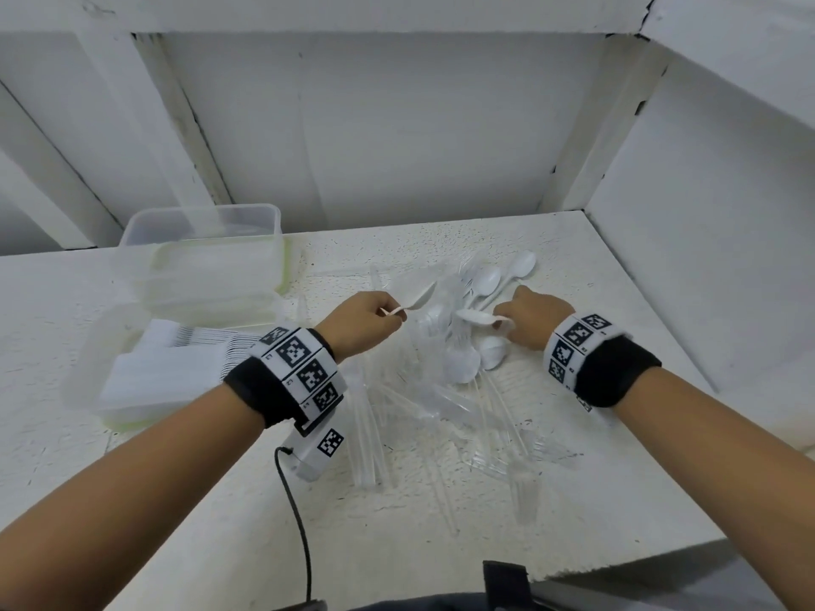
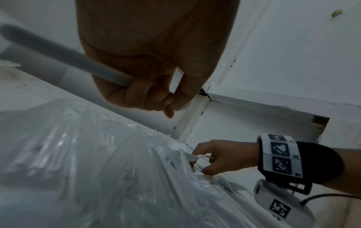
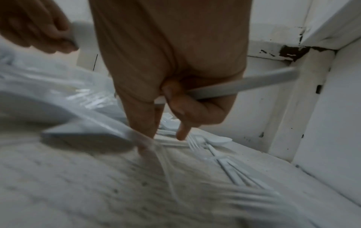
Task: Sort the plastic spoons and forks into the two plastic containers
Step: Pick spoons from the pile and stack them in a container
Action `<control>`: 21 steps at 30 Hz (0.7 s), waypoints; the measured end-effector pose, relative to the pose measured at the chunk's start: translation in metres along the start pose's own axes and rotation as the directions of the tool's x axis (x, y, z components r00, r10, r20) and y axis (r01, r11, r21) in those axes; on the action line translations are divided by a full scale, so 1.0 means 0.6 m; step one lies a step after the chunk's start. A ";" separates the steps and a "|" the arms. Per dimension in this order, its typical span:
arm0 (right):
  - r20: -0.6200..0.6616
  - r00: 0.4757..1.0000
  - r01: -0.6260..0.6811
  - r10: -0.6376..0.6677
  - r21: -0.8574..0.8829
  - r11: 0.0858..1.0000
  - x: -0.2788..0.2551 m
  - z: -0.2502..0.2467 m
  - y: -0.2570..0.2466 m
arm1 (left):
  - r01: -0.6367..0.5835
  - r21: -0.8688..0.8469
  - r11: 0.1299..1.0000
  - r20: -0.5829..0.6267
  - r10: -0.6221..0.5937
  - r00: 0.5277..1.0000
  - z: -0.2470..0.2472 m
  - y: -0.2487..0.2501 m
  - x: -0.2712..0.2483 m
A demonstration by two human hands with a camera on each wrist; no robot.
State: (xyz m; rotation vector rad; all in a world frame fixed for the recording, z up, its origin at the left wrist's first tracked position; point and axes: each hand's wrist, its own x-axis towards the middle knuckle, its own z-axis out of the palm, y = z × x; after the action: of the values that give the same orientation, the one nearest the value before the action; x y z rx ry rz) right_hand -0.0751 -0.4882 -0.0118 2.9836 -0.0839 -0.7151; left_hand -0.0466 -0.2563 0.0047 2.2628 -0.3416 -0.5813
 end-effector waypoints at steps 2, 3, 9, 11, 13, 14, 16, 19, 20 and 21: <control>-0.010 0.999 0.040 -0.040 -0.051 0.998 0.005 -0.003 0.003 | -0.029 0.071 0.997 -0.005 0.029 1.000 0.008 0.013 0.017; -0.021 0.998 0.061 -0.062 -0.072 0.996 0.007 -0.003 0.006 | -0.035 0.093 0.995 -0.008 0.036 0.999 0.012 0.019 0.027; -0.223 0.963 0.127 -0.147 -0.102 0.987 -0.006 0.004 0.022 | -0.042 0.152 0.987 -0.030 0.047 0.998 0.040 0.051 0.088; -0.295 0.944 0.138 -0.149 -0.058 0.989 -0.017 0.001 0.029 | -0.026 0.185 0.982 -0.027 0.032 0.999 0.054 0.060 0.107; -0.381 0.918 0.143 -0.112 0.055 0.988 -0.027 0.001 0.044 | -0.004 0.225 0.974 -0.009 0.007 1.000 0.068 0.070 0.125; -0.428 0.901 0.154 -0.077 0.148 0.977 -0.031 0.004 0.053 | 0.004 0.242 0.970 0.008 -0.006 1.000 0.074 0.074 0.132; -0.496 0.868 0.195 0.041 0.415 0.889 -0.038 0.013 0.069 | 0.012 0.277 0.961 0.040 -0.024 0.999 0.088 0.080 0.143; -0.492 0.833 0.242 0.252 0.735 0.633 -0.041 0.022 0.081 | -0.009 0.384 0.923 0.106 -0.034 0.994 0.111 0.085 0.150; -0.469 0.827 0.249 0.309 0.800 0.546 -0.041 0.021 0.082 | -0.019 0.410 0.912 0.135 -0.040 0.990 0.117 0.086 0.151; -0.446 0.821 0.257 0.357 0.846 0.466 -0.042 0.019 0.081 | -0.038 0.432 0.901 0.159 -0.034 0.987 0.120 0.088 0.151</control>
State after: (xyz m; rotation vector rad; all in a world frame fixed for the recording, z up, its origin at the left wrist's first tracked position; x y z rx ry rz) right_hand -0.1044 -0.5354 -0.0065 3.9854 -0.7419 0.5392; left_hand -0.0085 -0.3734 -0.0278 2.6454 -0.6070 -0.7519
